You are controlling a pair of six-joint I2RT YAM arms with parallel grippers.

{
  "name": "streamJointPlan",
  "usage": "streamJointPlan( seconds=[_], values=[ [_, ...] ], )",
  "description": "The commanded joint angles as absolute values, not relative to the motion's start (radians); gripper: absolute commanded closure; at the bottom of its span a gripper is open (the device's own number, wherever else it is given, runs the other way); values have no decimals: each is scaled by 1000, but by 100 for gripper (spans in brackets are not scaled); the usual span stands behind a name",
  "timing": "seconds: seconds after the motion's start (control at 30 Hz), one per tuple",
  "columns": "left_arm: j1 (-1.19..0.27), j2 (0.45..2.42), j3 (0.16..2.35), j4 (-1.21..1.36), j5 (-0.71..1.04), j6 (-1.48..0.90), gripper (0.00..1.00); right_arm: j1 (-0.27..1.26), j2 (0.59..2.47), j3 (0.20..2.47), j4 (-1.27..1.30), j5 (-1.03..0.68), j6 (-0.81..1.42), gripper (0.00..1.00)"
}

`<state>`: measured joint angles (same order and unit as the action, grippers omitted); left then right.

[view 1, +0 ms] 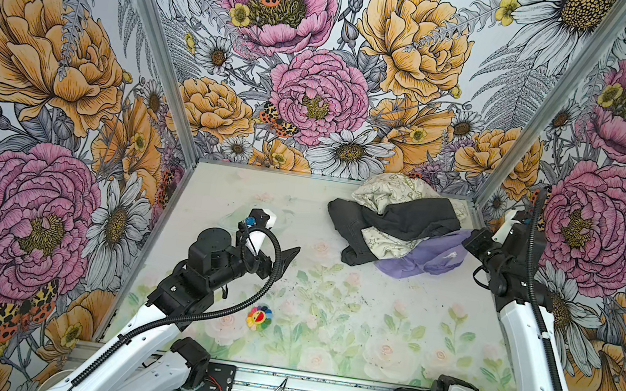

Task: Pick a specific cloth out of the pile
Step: 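Grasp the lavender shirt with the right gripper and lift it up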

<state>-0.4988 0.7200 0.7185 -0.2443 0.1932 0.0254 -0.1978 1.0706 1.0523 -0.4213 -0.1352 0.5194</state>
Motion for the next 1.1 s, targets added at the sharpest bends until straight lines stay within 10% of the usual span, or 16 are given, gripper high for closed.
streamJointPlan(
  seconds=[0.0,1.07],
  values=[
    [-489,705,704,-247,206,14,1,-203,1028,1137,-377,-153,538,100],
    [-489,709,704,-247,206,14,1,-105,1026,1555,-347,-202,508,100]
  ],
)
